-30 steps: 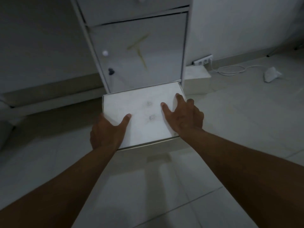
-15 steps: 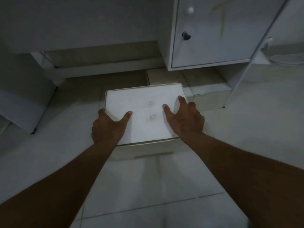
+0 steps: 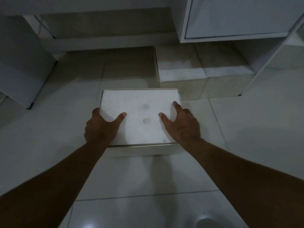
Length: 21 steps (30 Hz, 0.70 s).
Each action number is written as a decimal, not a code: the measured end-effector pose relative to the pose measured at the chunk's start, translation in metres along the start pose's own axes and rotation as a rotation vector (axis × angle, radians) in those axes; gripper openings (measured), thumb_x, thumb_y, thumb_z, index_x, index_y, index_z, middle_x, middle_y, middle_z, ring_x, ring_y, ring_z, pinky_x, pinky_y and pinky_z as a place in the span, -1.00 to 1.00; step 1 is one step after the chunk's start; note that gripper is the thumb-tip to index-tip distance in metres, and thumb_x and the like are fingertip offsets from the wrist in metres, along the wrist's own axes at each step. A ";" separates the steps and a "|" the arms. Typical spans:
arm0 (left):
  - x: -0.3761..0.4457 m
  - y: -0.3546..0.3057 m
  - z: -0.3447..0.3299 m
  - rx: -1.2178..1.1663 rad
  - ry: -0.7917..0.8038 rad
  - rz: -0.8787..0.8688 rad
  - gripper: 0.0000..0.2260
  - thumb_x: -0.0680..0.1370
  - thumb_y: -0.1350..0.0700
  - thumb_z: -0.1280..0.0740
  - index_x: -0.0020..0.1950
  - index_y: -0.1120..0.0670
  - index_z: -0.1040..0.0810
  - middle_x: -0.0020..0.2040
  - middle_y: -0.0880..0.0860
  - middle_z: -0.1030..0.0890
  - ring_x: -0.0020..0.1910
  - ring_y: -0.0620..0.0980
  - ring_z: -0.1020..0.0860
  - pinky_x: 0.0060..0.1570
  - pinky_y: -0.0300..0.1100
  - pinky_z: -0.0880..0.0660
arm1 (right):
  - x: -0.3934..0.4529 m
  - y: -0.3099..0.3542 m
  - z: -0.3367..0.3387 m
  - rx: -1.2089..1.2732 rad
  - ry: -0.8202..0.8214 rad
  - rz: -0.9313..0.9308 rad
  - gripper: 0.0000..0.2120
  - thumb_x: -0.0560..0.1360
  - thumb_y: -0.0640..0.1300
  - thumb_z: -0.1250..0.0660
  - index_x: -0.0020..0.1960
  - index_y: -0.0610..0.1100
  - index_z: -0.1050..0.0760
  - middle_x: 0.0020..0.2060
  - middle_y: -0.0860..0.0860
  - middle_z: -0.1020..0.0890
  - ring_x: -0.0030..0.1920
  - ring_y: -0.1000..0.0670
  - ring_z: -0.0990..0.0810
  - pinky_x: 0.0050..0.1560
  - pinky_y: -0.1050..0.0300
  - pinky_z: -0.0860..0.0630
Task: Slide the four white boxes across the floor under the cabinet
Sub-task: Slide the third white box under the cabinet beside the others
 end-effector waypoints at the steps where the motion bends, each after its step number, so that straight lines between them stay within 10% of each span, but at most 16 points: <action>1: 0.003 0.004 -0.002 0.001 -0.002 0.003 -0.07 0.24 -0.51 -0.34 0.43 0.03 -0.30 0.27 0.18 -0.53 0.20 0.28 -0.51 0.13 0.14 -0.46 | 0.001 -0.001 -0.005 0.008 0.014 0.013 -0.27 0.45 0.42 -0.18 0.52 0.10 -0.19 0.28 -0.14 -0.49 0.25 -0.21 -0.50 0.23 -0.06 -0.41; 10: 0.020 0.028 -0.019 -0.033 0.100 0.020 -0.08 0.28 -0.46 -0.35 0.47 0.05 -0.26 0.40 0.15 -0.42 0.33 0.22 -0.42 0.20 0.10 -0.41 | 0.013 0.010 -0.019 -0.169 -0.072 0.191 -0.27 0.47 0.43 -0.12 0.53 0.09 -0.18 0.42 -0.06 -0.41 0.34 -0.15 -0.45 0.23 -0.12 -0.44; 17: -0.025 -0.029 -0.028 0.288 0.311 -0.860 0.08 0.25 -0.59 -0.20 0.59 -0.04 0.00 0.61 0.02 0.07 0.56 -0.04 0.10 0.51 0.11 0.03 | 0.058 0.078 -0.039 -0.174 0.073 0.571 -0.39 0.60 0.27 -0.09 0.55 -0.01 -0.20 0.57 -0.06 -0.16 0.55 -0.09 -0.10 0.53 -0.11 -0.07; 21: -0.038 -0.029 -0.043 0.360 0.421 -0.963 0.03 0.28 -0.55 -0.21 0.58 -0.01 -0.07 0.60 0.02 0.01 0.57 -0.06 0.10 0.53 0.02 0.11 | 0.075 0.093 -0.058 -0.253 0.192 0.639 -0.38 0.60 0.29 -0.05 0.58 0.06 -0.10 0.59 -0.05 -0.08 0.57 -0.07 0.02 0.54 -0.13 0.04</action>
Point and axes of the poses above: each hand's wrist, its own x-axis towards the middle knuckle, its own z-axis out of the back of the hand, y = z × x, the point moved 6 cm from there along x, towards the middle knuckle
